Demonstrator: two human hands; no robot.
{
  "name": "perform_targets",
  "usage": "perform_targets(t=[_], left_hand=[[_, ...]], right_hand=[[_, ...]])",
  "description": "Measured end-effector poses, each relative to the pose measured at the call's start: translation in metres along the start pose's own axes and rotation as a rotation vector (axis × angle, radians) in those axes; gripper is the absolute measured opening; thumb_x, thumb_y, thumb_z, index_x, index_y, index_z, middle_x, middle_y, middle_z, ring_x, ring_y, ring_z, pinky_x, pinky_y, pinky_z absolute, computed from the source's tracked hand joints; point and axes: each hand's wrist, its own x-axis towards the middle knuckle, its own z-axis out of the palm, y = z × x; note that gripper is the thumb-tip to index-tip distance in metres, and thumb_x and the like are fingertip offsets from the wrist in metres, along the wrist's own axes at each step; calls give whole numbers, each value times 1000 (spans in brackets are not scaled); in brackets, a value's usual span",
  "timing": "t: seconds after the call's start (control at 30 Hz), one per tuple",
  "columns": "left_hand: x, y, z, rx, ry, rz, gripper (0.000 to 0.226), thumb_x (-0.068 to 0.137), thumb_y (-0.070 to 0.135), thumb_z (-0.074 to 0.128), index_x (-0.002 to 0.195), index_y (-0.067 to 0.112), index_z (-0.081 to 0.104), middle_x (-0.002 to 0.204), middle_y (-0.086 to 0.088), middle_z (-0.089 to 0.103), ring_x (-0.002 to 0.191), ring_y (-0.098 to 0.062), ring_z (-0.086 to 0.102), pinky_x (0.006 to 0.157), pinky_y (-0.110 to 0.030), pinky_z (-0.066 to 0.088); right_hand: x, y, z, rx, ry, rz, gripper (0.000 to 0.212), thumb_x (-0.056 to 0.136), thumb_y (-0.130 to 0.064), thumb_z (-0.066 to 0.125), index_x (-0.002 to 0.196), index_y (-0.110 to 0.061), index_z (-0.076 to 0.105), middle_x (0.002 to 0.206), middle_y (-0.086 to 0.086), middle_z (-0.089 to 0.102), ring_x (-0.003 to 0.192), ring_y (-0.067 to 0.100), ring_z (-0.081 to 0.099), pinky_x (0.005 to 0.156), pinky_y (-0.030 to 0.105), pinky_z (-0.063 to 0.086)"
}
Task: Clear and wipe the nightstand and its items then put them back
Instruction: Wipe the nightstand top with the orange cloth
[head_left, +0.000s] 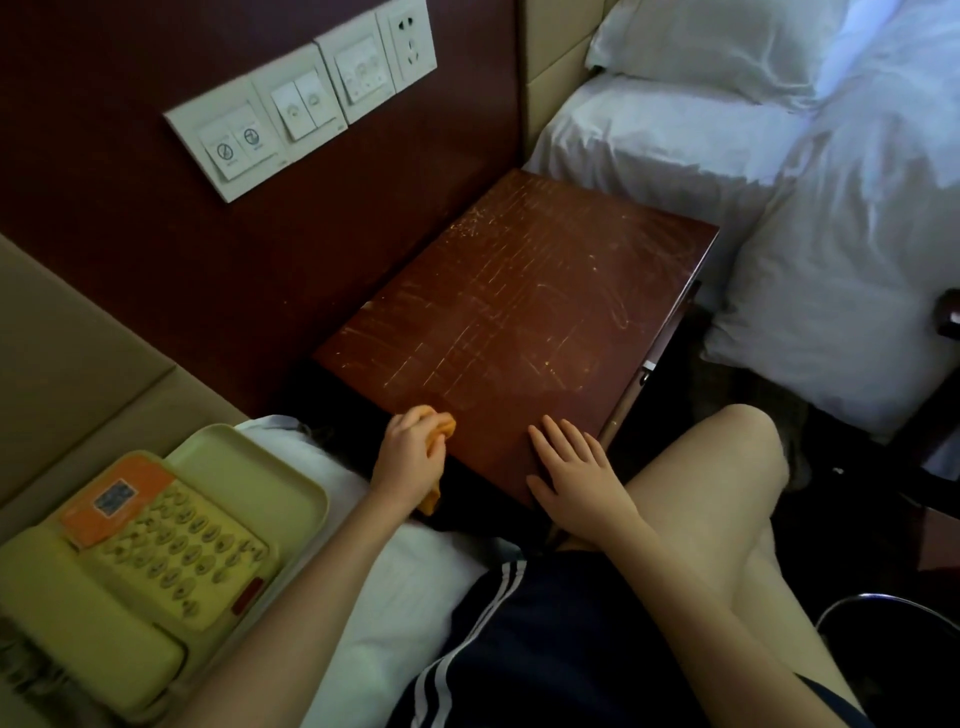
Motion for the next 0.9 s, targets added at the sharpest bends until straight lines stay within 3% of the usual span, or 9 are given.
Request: perform_targets(t=[0.17,0.3,0.57,0.8,0.9], left_hand=[[10,-10,-9,4,101,-104,27,90,5,51,114,8,64,120,-5,57,108,-21,44,86,-20,32],[31,4,-8,42,124,-181,27,90,5,50,113,9,63,123,-6,55,112,-25,44,90,-32,40],[6,2,0,36,-42,49,29,90,6,52,116,11,63,120,-2,55,110,-17,43,89,-21,34],[29,4,-6,37,101,-142,25,90,5,51,109,9,65,119,-6,57,109,-24,45,87,-27,37],[32,16,1,63,86,-130,27,89,4,50,111,11,64,121,-5,57,110,-24,45,90,-30,39]], right_hand=[[-2,6,1,21,93,-13,59,99,-42,30,149,-25,3,157,-3,-1,144,17,-6,112,32,-10],[-1,3,0,41,123,-22,59,99,-41,31,149,-26,5,157,-4,0,144,16,-6,112,31,-11],[1,5,2,87,127,27,59,98,-39,34,149,-26,7,157,-3,-1,144,17,-7,113,33,-10],[0,4,3,83,121,44,60,98,-39,34,149,-25,7,157,-3,0,144,18,-7,112,32,-10],[0,4,2,89,124,53,59,98,-39,34,149,-25,8,157,-2,0,144,18,-6,113,32,-9]])
